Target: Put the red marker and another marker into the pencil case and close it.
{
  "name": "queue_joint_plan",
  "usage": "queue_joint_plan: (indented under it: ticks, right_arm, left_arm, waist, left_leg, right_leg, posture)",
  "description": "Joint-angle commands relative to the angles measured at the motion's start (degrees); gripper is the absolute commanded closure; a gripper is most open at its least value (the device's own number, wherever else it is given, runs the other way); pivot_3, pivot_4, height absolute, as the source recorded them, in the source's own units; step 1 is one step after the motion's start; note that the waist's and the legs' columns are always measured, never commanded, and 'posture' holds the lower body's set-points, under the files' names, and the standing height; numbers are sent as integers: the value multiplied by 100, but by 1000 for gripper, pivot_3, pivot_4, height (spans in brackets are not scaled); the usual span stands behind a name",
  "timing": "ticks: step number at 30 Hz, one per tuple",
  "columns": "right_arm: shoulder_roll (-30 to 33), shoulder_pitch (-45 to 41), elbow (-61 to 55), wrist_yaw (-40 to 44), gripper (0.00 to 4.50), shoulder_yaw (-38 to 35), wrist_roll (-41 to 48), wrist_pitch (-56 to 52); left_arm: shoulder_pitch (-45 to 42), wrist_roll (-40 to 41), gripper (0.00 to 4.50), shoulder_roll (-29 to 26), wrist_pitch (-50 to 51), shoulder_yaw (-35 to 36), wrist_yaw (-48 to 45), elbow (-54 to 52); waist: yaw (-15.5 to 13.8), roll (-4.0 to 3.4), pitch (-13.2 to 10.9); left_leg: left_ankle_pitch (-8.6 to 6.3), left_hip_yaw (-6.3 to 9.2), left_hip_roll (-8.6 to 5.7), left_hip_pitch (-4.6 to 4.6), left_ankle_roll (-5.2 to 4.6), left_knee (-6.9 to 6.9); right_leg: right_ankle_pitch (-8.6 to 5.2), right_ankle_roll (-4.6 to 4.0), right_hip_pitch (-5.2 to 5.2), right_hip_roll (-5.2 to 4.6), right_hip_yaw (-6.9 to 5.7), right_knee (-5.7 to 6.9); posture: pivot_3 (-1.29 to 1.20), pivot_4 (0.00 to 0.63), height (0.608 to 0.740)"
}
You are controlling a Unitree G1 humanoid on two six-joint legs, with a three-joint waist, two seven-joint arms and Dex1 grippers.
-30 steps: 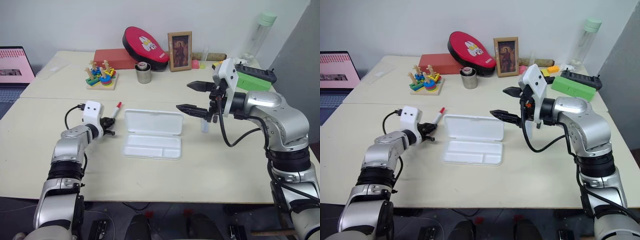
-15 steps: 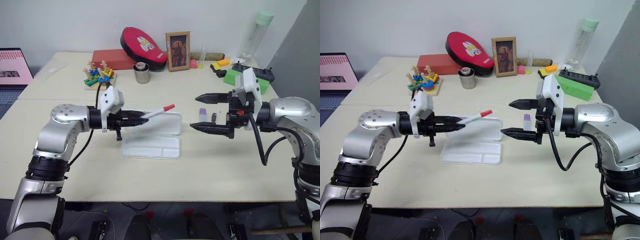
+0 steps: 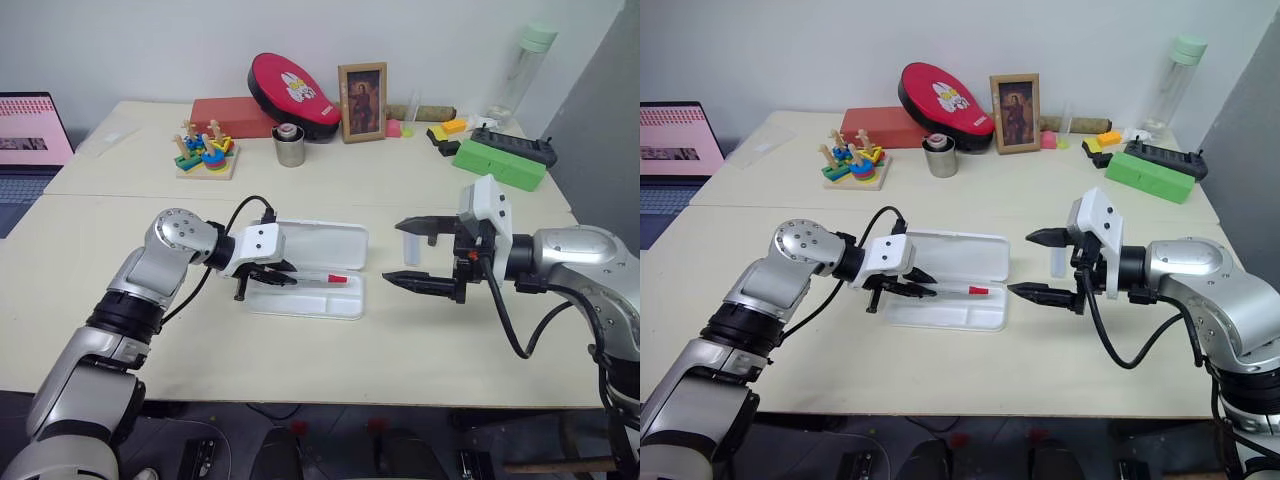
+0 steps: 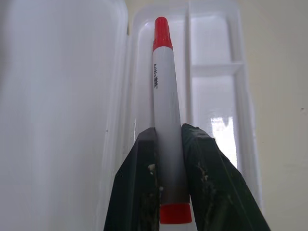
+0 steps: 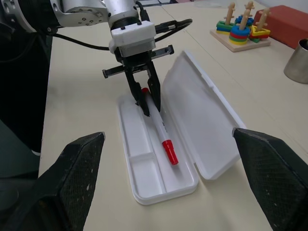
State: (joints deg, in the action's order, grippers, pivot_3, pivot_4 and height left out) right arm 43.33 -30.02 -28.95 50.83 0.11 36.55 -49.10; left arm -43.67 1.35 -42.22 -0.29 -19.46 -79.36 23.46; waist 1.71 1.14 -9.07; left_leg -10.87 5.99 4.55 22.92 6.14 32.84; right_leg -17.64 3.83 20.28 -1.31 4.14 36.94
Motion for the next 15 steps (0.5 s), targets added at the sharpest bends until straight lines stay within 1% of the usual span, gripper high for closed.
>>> queue_joint_plan:
  ticks: [1,7,9,11,12,15]
  right_arm:
    - [50,4,-212,-129,0,-74,24,26]
    - [62,70,-216,-206,0,-38,31,25]
    - [57,57,-195,-220,0,-23,31,28]
    - [59,42,-178,-234,0,-6,33,35]
    - [58,34,-168,-239,0,4,33,39]
    - [53,12,-126,-243,0,30,20,54]
  left_arm:
    - [-175,-114,4062,93,-170,47,2,83]
    - [-178,-140,4062,152,2,91,-53,62]
    - [-189,-136,3362,170,67,108,-33,49]
    - [-185,-127,3153,185,106,119,-24,20]
    - [-180,-120,2900,195,123,127,-13,4]
    - [-166,-102,2364,224,165,155,29,-31]
  waist:
    - [2,0,0]
    - [2,0,0]
    - [-1,0,0]
    - [-1,0,0]
    - [0,0,0]
    - [2,0,0]
  left_leg:
    - [0,0,0,0,0,0]
    - [0,1,0,0,0,0]
    - [0,2,0,0,0,0]
    - [0,2,0,0,0,1]
    - [0,2,0,-1,0,1]
    - [0,2,0,-1,0,1]
  right_leg:
    - [0,0,0,0,0,1]
    - [0,0,-1,0,-1,1]
    - [0,0,-1,0,-1,2]
    - [0,0,-1,0,-1,2]
    - [0,0,-1,1,-1,2]
    - [0,0,-1,1,-1,3]
  posture:
    - [0,150,740]
    - [0,150,740]
    - [0,150,740]
    - [0,150,740]
    - [0,150,740]
    - [0,150,740]
